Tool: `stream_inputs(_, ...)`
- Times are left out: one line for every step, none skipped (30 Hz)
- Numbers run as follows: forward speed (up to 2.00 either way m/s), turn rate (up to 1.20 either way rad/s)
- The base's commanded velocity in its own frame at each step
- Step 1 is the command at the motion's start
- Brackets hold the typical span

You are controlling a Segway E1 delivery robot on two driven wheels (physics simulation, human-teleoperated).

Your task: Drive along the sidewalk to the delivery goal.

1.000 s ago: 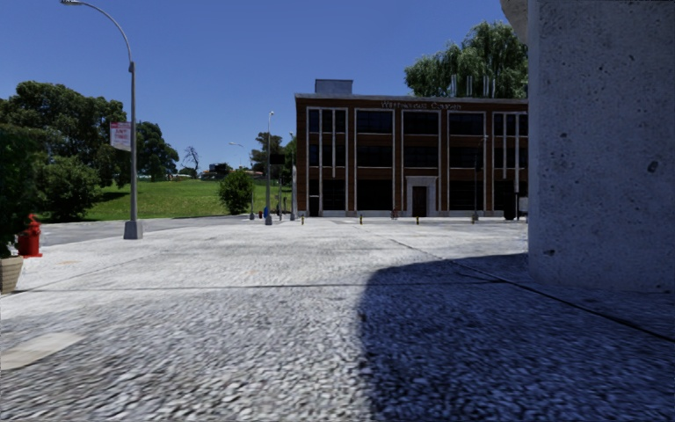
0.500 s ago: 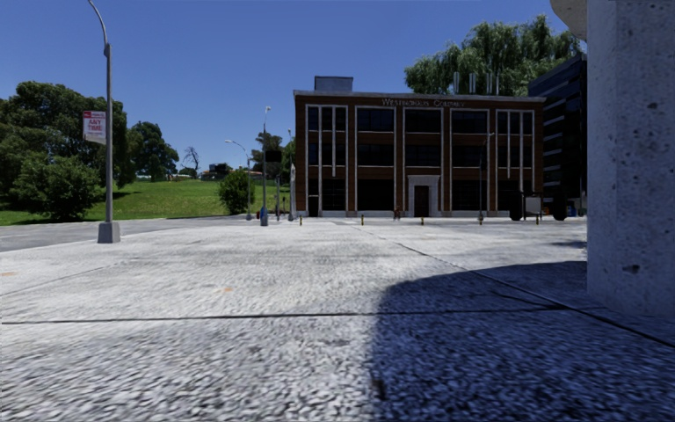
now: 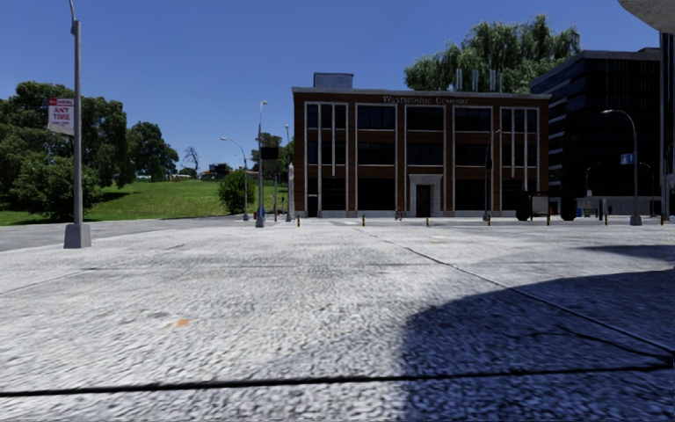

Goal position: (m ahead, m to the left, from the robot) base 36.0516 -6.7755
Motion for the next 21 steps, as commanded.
stream_inputs(2.0,0.0)
stream_inputs(2.0,0.0)
stream_inputs(2.0,0.0)
stream_inputs(2.0,0.0)
stream_inputs(2.0,0.0)
stream_inputs(2.0,0.0)
stream_inputs(2.0,0.0)
stream_inputs(2.0,0.0)
stream_inputs(2.0,0.0)
stream_inputs(2.0,0.0)
stream_inputs(2.0,0.0)
stream_inputs(2.0,0.0)
stream_inputs(2.0,0.0)
stream_inputs(2.0,0.0)
stream_inputs(2.0,0.0)
stream_inputs(2.0,0.0)
stream_inputs(2.0,0.0)
stream_inputs(2.0,0.0)
stream_inputs(2.0,0.0)
stream_inputs(2.0,0.0)
stream_inputs(2.0,0.0)
